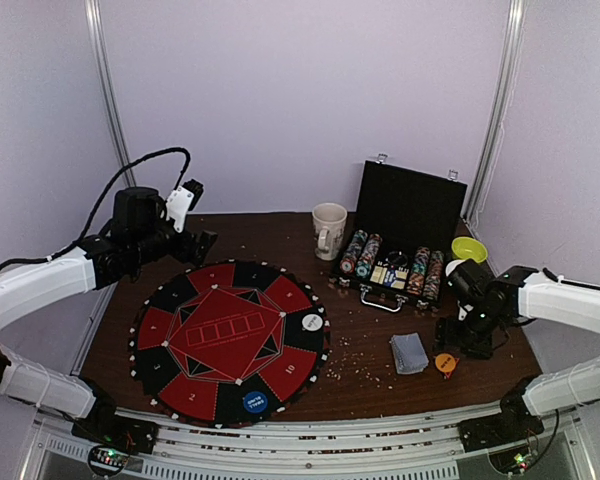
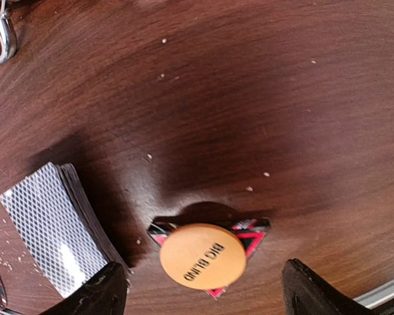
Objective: Distribute texas hold em gaming equipment
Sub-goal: Pick up the big blind button from the center of the board.
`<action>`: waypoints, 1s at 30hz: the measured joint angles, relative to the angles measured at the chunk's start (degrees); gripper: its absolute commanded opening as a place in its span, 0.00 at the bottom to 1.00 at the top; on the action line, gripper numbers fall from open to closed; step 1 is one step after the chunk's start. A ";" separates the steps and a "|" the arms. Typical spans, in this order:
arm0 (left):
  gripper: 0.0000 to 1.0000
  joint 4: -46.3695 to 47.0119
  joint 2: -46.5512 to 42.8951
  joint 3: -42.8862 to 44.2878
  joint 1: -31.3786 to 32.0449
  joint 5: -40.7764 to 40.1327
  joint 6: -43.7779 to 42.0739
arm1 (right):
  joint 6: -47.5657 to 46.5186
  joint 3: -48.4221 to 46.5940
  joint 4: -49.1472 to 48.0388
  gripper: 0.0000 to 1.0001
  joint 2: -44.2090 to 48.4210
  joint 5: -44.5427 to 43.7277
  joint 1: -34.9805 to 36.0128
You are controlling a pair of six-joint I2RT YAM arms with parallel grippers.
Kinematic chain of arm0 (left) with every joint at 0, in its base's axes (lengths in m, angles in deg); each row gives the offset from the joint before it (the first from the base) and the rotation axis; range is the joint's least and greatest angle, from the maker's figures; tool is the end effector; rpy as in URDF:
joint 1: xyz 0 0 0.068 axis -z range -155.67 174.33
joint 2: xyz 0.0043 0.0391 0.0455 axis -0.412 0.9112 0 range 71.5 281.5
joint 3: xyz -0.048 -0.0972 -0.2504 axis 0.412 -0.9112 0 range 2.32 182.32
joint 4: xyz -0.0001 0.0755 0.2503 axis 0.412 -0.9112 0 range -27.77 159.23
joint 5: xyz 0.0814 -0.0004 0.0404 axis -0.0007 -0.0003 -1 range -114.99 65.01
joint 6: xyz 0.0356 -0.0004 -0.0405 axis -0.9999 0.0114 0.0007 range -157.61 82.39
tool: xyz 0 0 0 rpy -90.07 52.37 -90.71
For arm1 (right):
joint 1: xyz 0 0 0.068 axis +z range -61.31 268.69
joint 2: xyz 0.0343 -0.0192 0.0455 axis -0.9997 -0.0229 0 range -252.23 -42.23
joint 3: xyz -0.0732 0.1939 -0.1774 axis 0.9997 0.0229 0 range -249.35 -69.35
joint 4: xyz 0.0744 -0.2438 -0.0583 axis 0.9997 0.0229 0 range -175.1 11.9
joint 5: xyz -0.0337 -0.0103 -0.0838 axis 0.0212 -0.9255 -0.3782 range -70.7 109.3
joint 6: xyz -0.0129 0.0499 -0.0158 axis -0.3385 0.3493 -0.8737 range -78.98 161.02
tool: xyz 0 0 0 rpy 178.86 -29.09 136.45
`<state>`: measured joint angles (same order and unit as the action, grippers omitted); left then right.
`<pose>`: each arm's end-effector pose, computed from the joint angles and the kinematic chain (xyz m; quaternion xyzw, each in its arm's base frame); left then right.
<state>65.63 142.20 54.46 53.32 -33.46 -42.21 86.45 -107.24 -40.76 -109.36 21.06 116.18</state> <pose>0.2520 -0.1336 0.3004 0.1996 0.8042 -0.0576 0.5569 0.1694 0.0894 0.1844 0.1521 0.9779 0.0971 0.1057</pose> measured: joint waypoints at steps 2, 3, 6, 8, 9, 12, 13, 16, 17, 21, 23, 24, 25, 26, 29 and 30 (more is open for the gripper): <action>0.98 0.00 0.00 0.00 0.00 0.68 0.00 | -0.07 0.02 -1.68 0.78 -1.42 0.39 0.00; 0.98 0.00 0.00 0.00 0.00 0.90 -0.02 | -0.04 0.04 -2.23 0.77 -1.90 0.48 0.00; 0.98 -0.02 0.00 0.00 0.00 1.27 -0.02 | -0.11 0.57 -3.58 0.76 -2.69 0.46 0.00; 0.98 -0.02 0.00 0.00 0.00 1.42 -0.02 | -0.11 1.40 -4.20 0.75 -2.78 0.48 0.00; 0.98 -0.02 0.00 0.00 0.00 1.44 -0.02 | -0.09 1.84 -4.35 0.74 -2.80 0.48 0.00; 0.98 -0.02 0.00 0.00 0.00 1.64 -0.02 | -0.02 3.10 -4.37 0.72 -2.89 0.46 0.00; 0.98 -0.02 0.00 0.00 0.00 1.68 -0.02 | 0.00 3.39 -4.46 0.71 -2.89 0.46 0.00; 0.98 -0.02 0.00 0.00 0.00 1.86 -0.02 | 0.00 4.07 -4.76 0.69 -2.93 0.46 0.00; 0.98 -0.02 0.00 0.00 0.00 1.88 -0.02 | -0.02 4.15 -4.85 0.69 -2.97 0.46 0.00; 0.98 -0.02 0.00 0.00 0.00 1.88 -0.02 | -0.09 4.31 -5.09 0.65 -3.02 0.44 0.00; 0.98 -0.02 0.00 0.00 0.00 1.88 -0.04 | -0.11 4.44 -5.22 0.62 -2.99 0.48 0.00; 0.98 -0.02 0.00 0.00 0.00 1.88 -0.04 | -0.11 4.46 -5.35 0.61 -2.99 0.50 0.00; 0.98 -0.04 0.00 0.00 0.00 1.88 -0.04 | -0.07 4.50 -5.49 0.60 -2.95 0.48 0.00; 0.98 -0.04 0.00 0.00 0.00 1.88 -0.04 | -0.07 4.52 -5.51 0.60 -2.91 0.48 0.00; 0.98 -0.04 0.00 0.00 0.00 1.88 -0.07 | -0.04 4.63 -5.51 0.59 -2.60 0.48 0.00; 0.98 -0.04 0.00 0.00 0.00 1.88 -0.07 | -0.04 4.70 -5.49 0.59 -2.49 0.48 0.00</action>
<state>65.59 142.20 54.46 53.32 -31.58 -42.28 86.41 -102.54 -46.25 -111.85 21.54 116.18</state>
